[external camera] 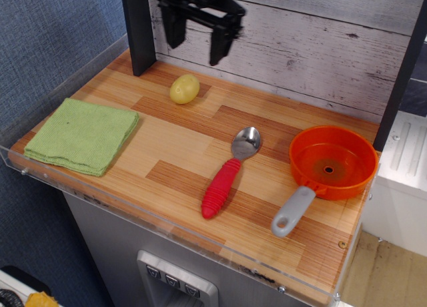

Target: Put the egg on the green rag.

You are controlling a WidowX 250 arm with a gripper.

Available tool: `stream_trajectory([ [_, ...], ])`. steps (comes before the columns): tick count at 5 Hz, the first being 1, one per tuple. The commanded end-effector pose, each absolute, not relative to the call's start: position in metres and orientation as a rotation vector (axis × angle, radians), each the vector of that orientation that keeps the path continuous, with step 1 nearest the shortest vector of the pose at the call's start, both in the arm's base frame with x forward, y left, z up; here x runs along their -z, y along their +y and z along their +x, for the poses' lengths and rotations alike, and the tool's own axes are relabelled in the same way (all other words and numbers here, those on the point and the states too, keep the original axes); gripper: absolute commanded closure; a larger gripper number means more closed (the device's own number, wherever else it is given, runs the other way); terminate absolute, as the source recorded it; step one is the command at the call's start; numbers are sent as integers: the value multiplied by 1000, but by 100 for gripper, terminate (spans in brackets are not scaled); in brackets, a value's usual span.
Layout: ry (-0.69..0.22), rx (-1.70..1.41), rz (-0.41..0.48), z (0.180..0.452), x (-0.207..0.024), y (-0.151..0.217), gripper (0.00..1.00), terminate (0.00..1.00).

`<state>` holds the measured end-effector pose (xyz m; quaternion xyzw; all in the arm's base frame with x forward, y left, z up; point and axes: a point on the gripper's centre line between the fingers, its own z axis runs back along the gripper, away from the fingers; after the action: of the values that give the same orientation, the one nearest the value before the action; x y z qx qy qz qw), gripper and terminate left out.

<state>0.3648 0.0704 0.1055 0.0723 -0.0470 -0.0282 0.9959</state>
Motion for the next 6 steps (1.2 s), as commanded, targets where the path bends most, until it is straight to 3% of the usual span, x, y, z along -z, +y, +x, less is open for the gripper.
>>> stream_trajectory([
  [1,-135,97,133,382,-89,91,0,0],
  [6,-133,165,125,400,-44,106,0,0],
])
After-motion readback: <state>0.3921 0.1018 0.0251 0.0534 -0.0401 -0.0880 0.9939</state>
